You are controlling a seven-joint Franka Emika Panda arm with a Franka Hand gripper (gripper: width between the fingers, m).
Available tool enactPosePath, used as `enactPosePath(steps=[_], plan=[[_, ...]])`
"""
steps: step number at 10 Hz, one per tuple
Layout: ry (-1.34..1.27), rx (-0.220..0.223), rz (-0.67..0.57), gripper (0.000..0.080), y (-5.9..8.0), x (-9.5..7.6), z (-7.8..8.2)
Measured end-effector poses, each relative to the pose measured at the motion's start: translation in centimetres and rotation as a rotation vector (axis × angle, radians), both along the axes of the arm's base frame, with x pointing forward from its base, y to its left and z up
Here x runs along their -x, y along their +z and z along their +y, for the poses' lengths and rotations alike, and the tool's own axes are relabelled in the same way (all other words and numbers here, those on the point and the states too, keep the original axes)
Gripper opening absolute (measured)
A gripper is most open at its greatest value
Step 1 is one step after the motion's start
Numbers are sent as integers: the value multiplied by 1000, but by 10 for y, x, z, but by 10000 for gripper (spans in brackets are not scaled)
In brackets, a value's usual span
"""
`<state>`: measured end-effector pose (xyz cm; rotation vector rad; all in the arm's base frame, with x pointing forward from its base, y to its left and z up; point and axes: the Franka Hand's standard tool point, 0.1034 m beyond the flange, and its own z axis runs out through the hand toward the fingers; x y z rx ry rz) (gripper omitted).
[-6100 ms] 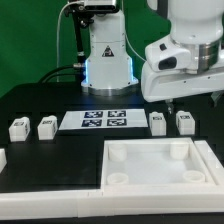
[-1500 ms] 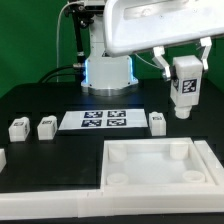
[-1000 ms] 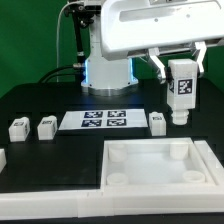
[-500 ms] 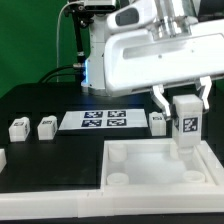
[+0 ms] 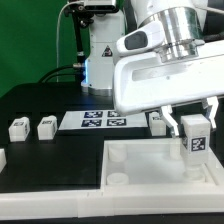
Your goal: Assemble one leg
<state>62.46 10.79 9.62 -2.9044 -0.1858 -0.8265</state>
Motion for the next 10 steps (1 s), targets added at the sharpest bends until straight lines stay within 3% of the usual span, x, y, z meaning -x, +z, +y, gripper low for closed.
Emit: enactPosePath(steps=[6,10], plan=[[2,0,22,293,-22,7,2],[-8,0,-25,293,-24,5,1]])
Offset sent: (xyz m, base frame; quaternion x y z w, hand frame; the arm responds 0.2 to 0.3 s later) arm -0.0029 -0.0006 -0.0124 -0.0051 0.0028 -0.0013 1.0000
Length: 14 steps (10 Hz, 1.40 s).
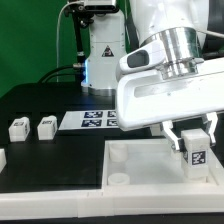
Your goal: Assemble one leg
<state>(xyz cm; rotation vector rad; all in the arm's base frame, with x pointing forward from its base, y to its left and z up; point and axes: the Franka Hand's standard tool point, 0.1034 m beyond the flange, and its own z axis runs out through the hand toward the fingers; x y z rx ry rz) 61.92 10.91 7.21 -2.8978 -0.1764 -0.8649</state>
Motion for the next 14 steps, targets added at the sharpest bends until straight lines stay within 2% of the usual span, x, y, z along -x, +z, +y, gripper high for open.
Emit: enactPosePath(steps=[2,3,4,5,6,11,12,13,14], plan=[[0,0,0,293,0,0,0],[0,0,0,486,0,0,0],[0,0,0,486,0,0,0],[0,0,0,613,0,0,0],[0,0,0,638,0,0,0],[0,0,0,649,0,0,0],[4,-1,32,649,-2,0,0],[17,-3,113,649,7,-3,0],[14,-2,101,649,23,-12,-4]])
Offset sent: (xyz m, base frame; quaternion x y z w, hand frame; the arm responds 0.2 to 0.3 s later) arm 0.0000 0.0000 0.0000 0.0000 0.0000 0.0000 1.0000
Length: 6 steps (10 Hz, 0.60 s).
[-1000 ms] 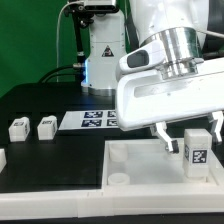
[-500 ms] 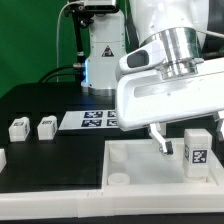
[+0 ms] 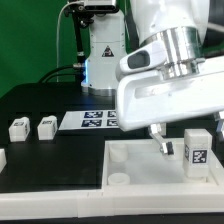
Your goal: Assemble one leg
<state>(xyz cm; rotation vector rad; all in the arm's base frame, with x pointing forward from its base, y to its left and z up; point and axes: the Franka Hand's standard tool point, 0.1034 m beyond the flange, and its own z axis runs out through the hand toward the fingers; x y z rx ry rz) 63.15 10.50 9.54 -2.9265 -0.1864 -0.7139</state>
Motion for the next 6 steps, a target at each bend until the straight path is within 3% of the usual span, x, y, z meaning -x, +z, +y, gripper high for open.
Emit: enactPosePath(steps=[1,6], plan=[[4,-6,66,649,-2,3,1],[4,-6,66,649,-2,3,1]])
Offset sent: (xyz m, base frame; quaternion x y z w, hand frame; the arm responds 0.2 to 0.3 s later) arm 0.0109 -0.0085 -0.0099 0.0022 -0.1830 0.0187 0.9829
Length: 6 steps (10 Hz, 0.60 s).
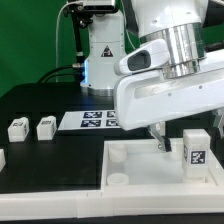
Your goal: Assemble one leg
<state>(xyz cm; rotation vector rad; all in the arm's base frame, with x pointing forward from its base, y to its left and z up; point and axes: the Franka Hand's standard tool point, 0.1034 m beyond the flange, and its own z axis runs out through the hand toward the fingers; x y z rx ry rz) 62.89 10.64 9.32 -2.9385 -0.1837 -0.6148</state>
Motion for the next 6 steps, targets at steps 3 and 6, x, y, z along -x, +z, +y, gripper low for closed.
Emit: enactPosePath(steps=[3,6], plan=[[0,0,0,649,0,0,0],[23,-3,148,649,-22,24,4]])
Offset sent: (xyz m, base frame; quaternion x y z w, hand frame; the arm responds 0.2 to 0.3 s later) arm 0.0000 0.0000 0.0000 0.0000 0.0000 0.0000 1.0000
